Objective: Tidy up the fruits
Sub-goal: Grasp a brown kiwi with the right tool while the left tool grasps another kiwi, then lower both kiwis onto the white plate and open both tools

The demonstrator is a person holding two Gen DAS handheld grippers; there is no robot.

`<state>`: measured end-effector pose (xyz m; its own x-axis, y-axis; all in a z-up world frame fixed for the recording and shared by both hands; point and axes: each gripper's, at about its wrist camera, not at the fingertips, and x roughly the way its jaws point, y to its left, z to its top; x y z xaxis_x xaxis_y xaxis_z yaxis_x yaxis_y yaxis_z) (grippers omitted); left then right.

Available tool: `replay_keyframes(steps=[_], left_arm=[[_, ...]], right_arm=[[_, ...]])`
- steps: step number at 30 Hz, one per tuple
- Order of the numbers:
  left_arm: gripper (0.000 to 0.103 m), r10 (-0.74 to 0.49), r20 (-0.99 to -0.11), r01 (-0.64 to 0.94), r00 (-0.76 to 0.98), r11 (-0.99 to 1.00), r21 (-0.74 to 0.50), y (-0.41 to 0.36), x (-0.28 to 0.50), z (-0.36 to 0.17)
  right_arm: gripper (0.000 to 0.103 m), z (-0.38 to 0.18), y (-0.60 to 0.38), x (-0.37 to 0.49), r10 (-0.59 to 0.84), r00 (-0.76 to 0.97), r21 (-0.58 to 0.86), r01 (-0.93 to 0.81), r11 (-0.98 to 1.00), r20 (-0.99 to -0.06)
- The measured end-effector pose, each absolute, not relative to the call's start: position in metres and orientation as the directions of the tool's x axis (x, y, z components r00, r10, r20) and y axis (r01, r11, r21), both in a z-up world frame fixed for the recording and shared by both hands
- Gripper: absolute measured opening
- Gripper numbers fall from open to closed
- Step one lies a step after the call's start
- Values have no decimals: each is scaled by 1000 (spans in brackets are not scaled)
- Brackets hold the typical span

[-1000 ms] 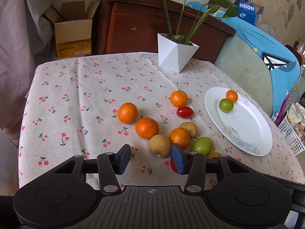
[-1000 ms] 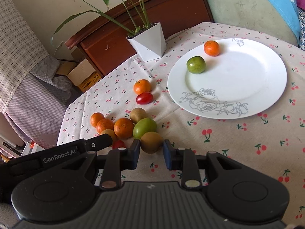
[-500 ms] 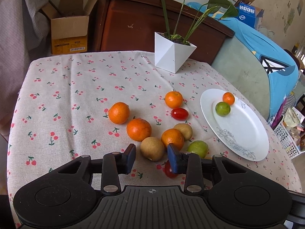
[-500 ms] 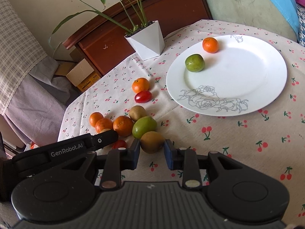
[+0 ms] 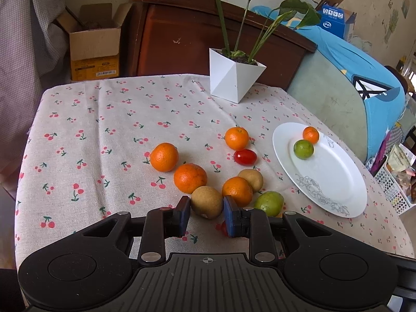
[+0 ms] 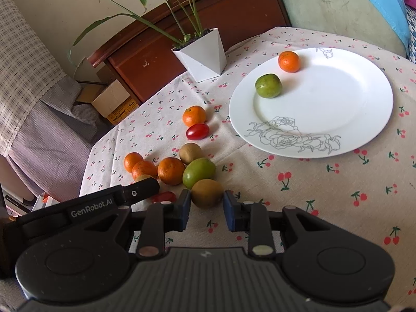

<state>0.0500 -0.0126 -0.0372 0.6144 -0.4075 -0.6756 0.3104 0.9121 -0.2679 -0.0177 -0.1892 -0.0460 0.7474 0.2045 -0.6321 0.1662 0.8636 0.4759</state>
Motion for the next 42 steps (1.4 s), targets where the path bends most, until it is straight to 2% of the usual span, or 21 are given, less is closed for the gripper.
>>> replay_keyframes(steps=[12,21,30,42], left_arm=[[25,-401,-630,313,665,916,-253,-6,43,-17],[25,-494,-577,407,651,868,-284,-32,36,0],[25,-549,-584,472,598,830,-296,-74,42,-7],[26,-576,-625,527,526,798,-292,-116,53,-29]], right_arm=[[28,-33,-192,-24,190,774,476,158,865,-604],[28,-8,-225,-36,45,837,449,246,859,-545],[28,-21,-262,-42,-33,818,500,383,777,-575],[30,-33,-279,-41,-63,799,526,450,722,-598]])
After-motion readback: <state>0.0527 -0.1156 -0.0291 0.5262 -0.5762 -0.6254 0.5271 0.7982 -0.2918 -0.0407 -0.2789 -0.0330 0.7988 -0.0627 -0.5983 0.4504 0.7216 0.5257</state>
